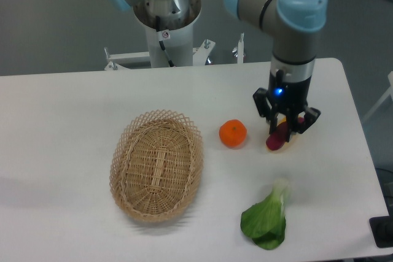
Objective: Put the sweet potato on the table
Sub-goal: 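Carry the sweet potato toward the table beside the bok choy, then lower the sweet potato onto the table and open the gripper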
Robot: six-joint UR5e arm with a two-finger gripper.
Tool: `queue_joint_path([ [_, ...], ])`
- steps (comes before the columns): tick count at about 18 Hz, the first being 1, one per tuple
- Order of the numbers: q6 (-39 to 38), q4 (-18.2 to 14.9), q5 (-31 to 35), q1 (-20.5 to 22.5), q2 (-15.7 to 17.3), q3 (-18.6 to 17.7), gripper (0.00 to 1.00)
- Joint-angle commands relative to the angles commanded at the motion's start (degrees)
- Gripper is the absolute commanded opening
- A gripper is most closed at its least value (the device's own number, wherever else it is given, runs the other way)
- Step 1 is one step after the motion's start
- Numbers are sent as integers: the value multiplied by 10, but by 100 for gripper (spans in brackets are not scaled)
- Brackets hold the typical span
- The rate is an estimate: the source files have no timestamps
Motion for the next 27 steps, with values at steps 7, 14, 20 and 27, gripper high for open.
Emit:
queue_joint_path([
  [7, -44, 53, 2, -43, -76, -10, 39],
  [14, -152, 83, 66, -95, -134, 8, 39],
  [20, -155, 83, 67, -106, -151, 6, 40],
  [27, -152, 83, 67, -110, -158, 11, 47],
])
